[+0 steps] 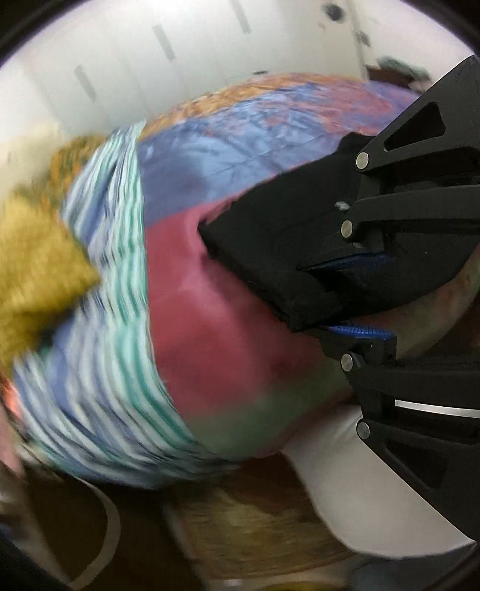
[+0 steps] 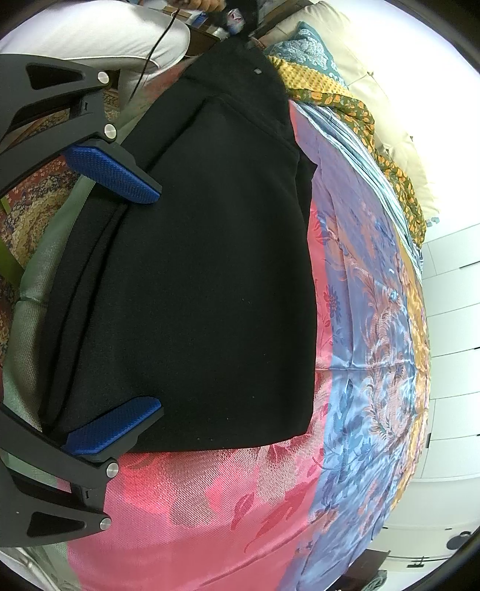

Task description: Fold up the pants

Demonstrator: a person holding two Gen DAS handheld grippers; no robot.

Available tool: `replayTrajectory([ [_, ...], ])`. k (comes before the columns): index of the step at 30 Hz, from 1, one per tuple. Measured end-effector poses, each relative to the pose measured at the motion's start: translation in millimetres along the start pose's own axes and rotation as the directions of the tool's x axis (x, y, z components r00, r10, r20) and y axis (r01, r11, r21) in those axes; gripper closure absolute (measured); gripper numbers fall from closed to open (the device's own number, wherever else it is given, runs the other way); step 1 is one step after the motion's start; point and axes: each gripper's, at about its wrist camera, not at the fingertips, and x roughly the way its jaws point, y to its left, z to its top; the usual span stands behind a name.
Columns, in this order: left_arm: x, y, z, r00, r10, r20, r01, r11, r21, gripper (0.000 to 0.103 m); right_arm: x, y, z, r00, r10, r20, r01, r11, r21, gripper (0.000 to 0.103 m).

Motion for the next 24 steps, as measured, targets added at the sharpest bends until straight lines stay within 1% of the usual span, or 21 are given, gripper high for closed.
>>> replayTrajectory([
  [1,-1.8,6.2,2.2,1.0,-0.019,-0.001,0.019,0.999,-0.035,0.074,-0.4,0.5,-0.8,1.0,0.0,0.0,0.0,1.0,-0.002,0.0],
  [2,-9.0,9.0,3.3,1.0,-0.019,0.023,0.02,0.998,-0.053,0.074,-0.4,1.1,-1.2,1.0,-0.002,0.0,0.002,1.0,-0.004,0.0],
  [3,-17.5,8.8,4.1,0.998,0.0,0.059,0.003,0.999,-0.053,0.074,0.0,0.8,-1.1,1.0,-0.003,0.0,0.003,1.0,-0.003,0.0],
  [4,-27.0,8.3,5.3,0.994,0.034,0.1,-0.029,0.998,-0.047,0.073,-0.2,1.1,-1.3,1.0,-0.003,0.0,0.003,1.0,-0.003,0.0],
  [5,-35.8,9.7,8.2,0.99,0.053,0.133,-0.047,0.998,-0.042,0.072,-0.2,1.0,-1.3,1.0,-0.003,0.0,0.003,1.0,-0.003,0.0],
  [6,-40.7,11.0,10.6,0.989,0.043,0.144,-0.037,0.998,-0.041,0.069,0.1,1.0,-1.1,1.0,-0.005,0.001,0.005,1.0,-0.003,0.0],
  [7,-42.7,13.8,14.8,0.99,0.02,0.138,-0.014,0.999,-0.044,0.067,0.3,1.0,-1.1,1.0,-0.006,0.001,0.006,1.0,-0.004,0.0],
  [8,-41.4,18.1,19.5,0.993,0.002,0.116,0.003,0.999,-0.045,0.067,0.2,1.1,-1.3,1.0,-0.006,0.002,0.006,1.0,-0.003,0.0],
  [11,-31.5,19.9,19.8,0.998,0.004,0.068,-0.001,0.999,-0.038,0.067,0.4,1.1,-0.8,1.0,-0.006,0.002,0.006,1.0,-0.001,0.0],
  [13,-22.3,18.5,14.2,0.999,-0.006,0.043,0.007,1.0,-0.025,0.065,0.5,1.4,-0.4,1.0,-0.007,0.003,0.007,1.0,0.001,0.0],
  [14,-16.6,18.3,7.4,1.0,-0.011,0.025,0.012,0.999,-0.029,0.059,0.5,1.3,-0.3,1.0,-0.007,0.003,0.007,1.0,0.0,0.0],
  [15,-11.8,16.9,2.2,1.0,-0.013,0.015,0.013,0.999,-0.031,0.047,0.5,1.3,-0.2,1.0,-0.006,0.003,0.006,1.0,0.0,0.0],
  [17,-4.5,11.8,-5.5,1.0,0.0,0.012,0.001,1.0,-0.025,0.034,0.5,1.5,-0.5,1.0,-0.007,0.003,0.007,1.0,0.001,0.0],
  [18,-0.9,8.5,-7.6,1.0,-0.001,0.014,0.001,1.0,-0.013,0.033,0.5,1.5,-0.5,1.0,-0.007,0.003,0.007,1.0,0.0,0.0],
  [20,9.1,-0.1,-9.5,1.0,-0.03,0.009,0.03,0.999,0.02,0.033,0.5,1.3,-0.4,1.0,-0.006,0.003,0.006,1.0,0.001,0.0],
  [21,12.8,-4.1,-10.0,0.999,-0.045,0.009,0.044,0.999,0.03,0.039,0.4,1.6,-0.6,1.0,-0.006,0.003,0.006,1.0,0.001,0.0],
  [22,14.8,-8.8,-11.1,0.999,-0.031,0.026,0.03,0.998,0.046,0.045,0.4,1.7,-0.6,1.0,-0.007,0.003,0.007,1.0,0.001,0.0],
  [23,13.4,-10.6,-11.9,0.999,0.003,0.049,-0.006,0.998,0.058,0.067,0.4,1.7,-0.6,1.0,-0.007,0.003,0.007,1.0,0.001,0.0],
  [24,11.9,-12.5,-13.0,0.998,0.005,0.07,-0.011,0.997,0.077,0.072,0.5,1.7,-0.3,1.0,-0.006,0.003,0.006,1.0,0.002,0.0],
])
